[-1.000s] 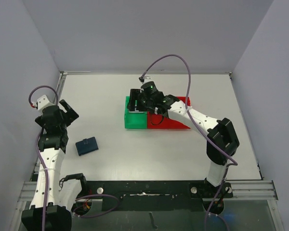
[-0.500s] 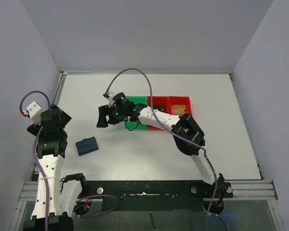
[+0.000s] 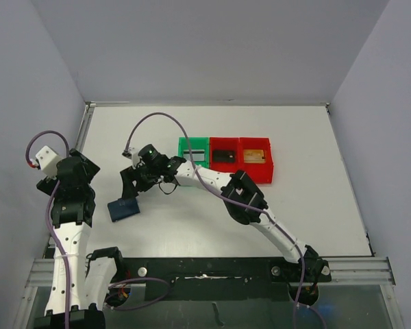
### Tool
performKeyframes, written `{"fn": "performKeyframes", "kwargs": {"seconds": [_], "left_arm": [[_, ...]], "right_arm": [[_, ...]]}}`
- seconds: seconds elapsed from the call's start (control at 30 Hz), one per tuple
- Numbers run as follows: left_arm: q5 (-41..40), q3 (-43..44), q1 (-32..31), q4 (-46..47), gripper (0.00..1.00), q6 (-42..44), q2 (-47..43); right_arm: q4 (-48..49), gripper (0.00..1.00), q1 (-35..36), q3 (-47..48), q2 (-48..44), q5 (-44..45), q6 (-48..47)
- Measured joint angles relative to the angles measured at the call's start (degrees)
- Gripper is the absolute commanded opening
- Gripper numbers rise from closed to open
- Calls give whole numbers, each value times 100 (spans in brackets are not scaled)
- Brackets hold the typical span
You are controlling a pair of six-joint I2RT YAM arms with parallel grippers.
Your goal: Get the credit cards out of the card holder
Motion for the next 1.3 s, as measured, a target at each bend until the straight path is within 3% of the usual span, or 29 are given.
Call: {"fn": "performKeyframes", "kwargs": {"seconds": [0.17, 0.27, 0.5, 0.7, 0.87, 0.97, 1.13, 1.3], "left_arm": [[2, 0, 2, 0, 98, -2, -4], [2, 0, 7, 0, 98, -2, -4], [11, 0, 11, 2, 98, -2, -4], [33, 0, 11, 2, 98, 0, -4], [50, 0, 11, 4, 98, 0, -4], [52, 0, 11, 4, 98, 0, -2], [68, 0, 11, 4, 98, 0, 2], [79, 0, 11, 9, 98, 2, 2]], "right_arm": [[-216, 62, 94, 92, 232, -208, -160], [-317, 49, 96, 98, 315, -262, -275], [-457, 33, 96, 17, 291, -24, -417], [-269, 44, 90, -109, 269, -98, -310], [-177, 43, 96, -109, 271, -181, -122], [-125, 32, 96, -92, 308, -188, -4], [-136, 4, 98, -103, 323, -48, 111], [140, 0, 101, -730, -52, 175, 249]]}}
